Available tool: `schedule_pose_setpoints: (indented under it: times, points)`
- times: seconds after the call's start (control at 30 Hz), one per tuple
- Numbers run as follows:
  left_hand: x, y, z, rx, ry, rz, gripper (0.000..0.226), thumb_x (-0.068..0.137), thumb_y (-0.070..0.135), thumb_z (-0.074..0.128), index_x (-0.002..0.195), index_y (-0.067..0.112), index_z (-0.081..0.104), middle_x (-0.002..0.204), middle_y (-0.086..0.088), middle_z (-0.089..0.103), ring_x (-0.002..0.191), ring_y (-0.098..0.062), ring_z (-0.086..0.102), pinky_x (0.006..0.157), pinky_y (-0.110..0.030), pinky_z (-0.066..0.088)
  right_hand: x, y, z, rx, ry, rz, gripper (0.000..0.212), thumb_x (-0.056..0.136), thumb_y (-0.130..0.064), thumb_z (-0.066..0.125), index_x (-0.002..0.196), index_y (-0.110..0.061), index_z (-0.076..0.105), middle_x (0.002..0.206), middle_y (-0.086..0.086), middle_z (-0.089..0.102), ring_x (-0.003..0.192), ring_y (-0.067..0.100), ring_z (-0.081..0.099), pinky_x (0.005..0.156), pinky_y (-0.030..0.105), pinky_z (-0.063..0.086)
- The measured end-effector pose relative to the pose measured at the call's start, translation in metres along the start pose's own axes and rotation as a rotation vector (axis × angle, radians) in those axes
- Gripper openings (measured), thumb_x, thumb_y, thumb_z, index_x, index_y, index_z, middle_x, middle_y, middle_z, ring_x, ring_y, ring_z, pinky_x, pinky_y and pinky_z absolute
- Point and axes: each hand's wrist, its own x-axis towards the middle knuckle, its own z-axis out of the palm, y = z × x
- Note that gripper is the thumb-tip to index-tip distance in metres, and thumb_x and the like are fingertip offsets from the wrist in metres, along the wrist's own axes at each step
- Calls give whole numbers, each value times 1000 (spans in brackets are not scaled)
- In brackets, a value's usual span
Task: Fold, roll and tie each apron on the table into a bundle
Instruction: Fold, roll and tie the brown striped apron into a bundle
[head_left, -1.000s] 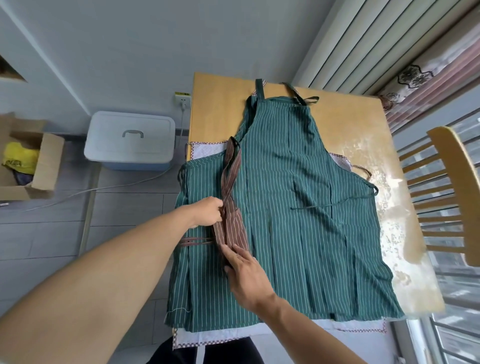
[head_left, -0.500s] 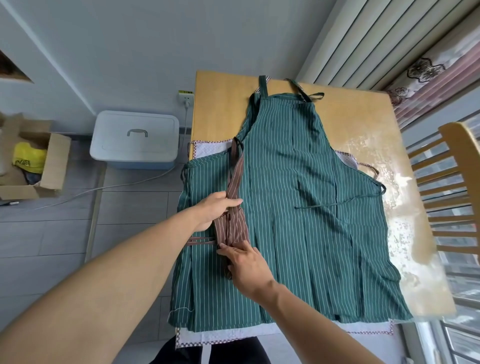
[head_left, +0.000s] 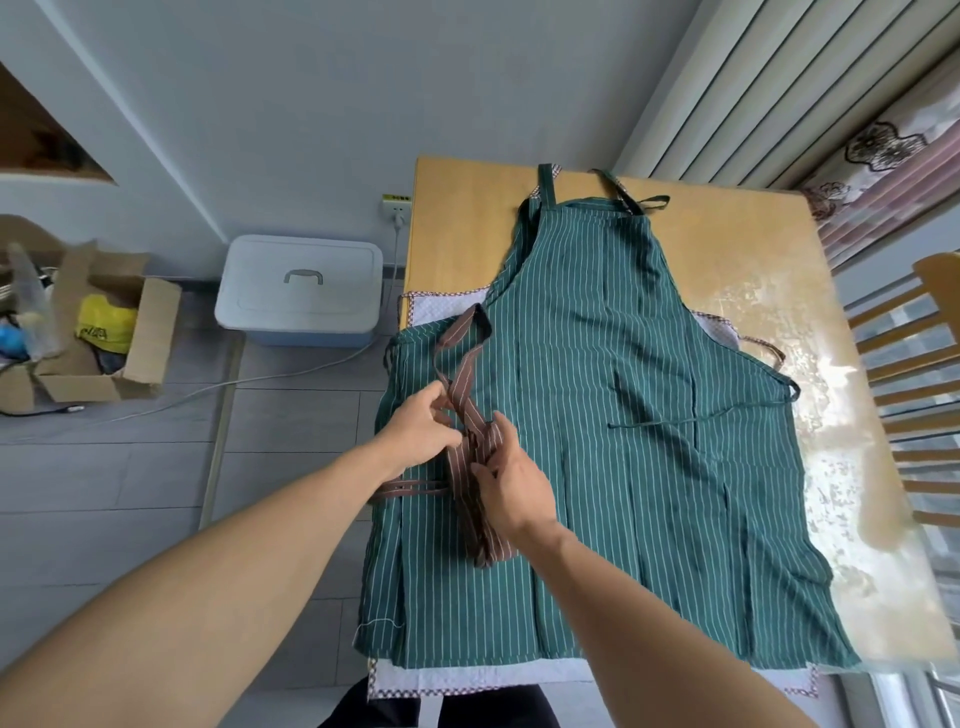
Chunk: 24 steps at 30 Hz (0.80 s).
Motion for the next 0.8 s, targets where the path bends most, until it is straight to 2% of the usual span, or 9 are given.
schedule_pose_setpoints:
  times: [0.07,0.13,0.2,0.3,0.43,0.53,0.67,0.73,0.8]
  points:
    - [1,-3,0,98,-27,34,69,80,2,79,136,23,43,120,0,58,101,-18,63,70,-22,47,17,1,-7,21,-65,28,47,103,-27,53,146,-29,34,102,1,72,85,24,71,75,48,59]
    - [3,-9,1,178,-30,31,50,82,8,81,119,22,51,113,1,62,93,-19,66,81,-34,55,30,3,-17,150,-139,59,29,103,-24,55,131,-26,47,90,2,70,76,22,71,71,48,60]
    - [6,-17,3,198,10,44,30,81,12,83,102,18,63,100,3,69,88,-18,69,89,-43,57,36,5,-27,288,-196,26,14,104,-20,57,116,-22,53,88,3,70,75,21,72,72,44,59]
    - [9,-20,5,180,53,68,25,78,10,85,94,20,69,90,3,72,86,-15,70,88,-42,59,39,16,-37,554,-262,5,6,102,-17,60,101,-18,55,87,1,73,78,19,71,77,42,58]
    - [14,-15,10,182,48,80,23,75,11,87,88,22,73,86,4,73,82,-15,70,83,-38,60,42,29,-45,741,-352,-4,9,103,-12,57,107,-5,54,92,6,72,86,21,70,80,35,56]
    - [19,-12,12,208,43,84,22,76,6,85,86,23,74,84,4,73,80,-15,70,77,-33,61,44,28,-49,785,-409,1,10,103,-14,57,108,-6,55,96,9,72,89,21,72,77,30,57]
    - [24,-7,12,220,45,45,21,79,-2,77,82,18,70,78,0,73,67,-16,72,60,-26,58,53,19,-44,731,-402,62,2,103,-15,57,103,-13,58,93,7,75,79,18,72,62,26,53]
    - [27,-7,12,235,61,30,19,77,2,79,83,17,69,75,-2,73,66,-16,72,61,-29,60,54,13,-39,647,-356,68,11,105,-10,53,110,-19,55,95,4,73,74,15,68,60,23,51]
    - [27,-7,12,237,66,11,17,76,4,80,82,15,69,76,-3,74,70,-19,74,68,-35,62,48,13,-31,482,-270,13,25,105,-6,50,122,-23,43,101,2,72,77,13,67,65,21,53]
